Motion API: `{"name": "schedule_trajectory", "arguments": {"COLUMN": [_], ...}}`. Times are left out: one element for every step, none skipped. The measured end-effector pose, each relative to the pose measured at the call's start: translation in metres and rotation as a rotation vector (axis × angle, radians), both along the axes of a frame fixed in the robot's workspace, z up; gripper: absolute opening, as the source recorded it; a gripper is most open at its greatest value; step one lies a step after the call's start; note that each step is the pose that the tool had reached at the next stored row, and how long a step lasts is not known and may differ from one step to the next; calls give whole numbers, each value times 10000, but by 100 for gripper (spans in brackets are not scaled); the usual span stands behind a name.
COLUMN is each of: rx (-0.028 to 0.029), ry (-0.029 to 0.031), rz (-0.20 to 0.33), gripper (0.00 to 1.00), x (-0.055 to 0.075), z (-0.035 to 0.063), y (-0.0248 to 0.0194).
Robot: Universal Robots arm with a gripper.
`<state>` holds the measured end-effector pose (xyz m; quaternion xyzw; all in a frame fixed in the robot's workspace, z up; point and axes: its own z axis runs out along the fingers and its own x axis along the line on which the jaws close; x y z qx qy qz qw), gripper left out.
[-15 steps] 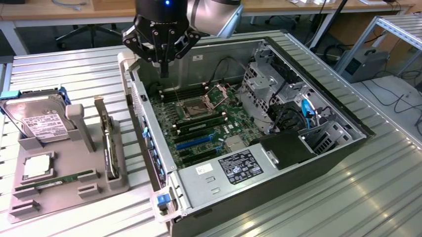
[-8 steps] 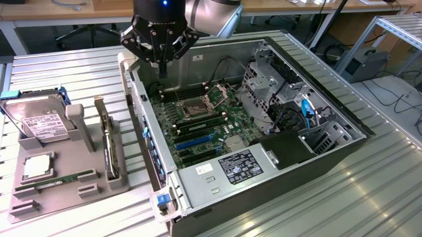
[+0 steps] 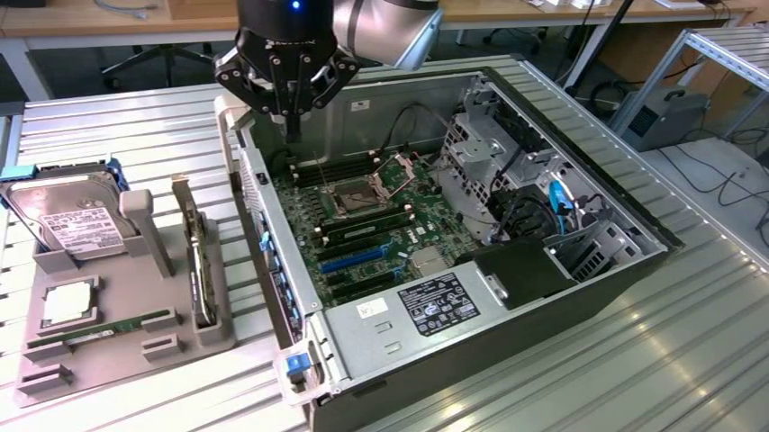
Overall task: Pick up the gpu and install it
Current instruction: 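Reach for the gpu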
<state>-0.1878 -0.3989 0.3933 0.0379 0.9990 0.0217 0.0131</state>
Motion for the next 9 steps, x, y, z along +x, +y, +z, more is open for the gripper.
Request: {"name": "schedule_trajectory", "arguments": {"rx": [0,1,0,0,0,0,0,0,-1], "ry": [0,-1,0,0,-1,0,0,0,0], "rz": [0,0,0,0,0,0,0,0,0], "gripper": [11,11,11,11,11,11,11,11,11], "x": [-4,-10,-15,-21,-25,-29,-34,-42,-46], "z": [0,0,0,0,0,0,0,0,0], "y": [0,0,0,0,0,0,0,0,0]}}
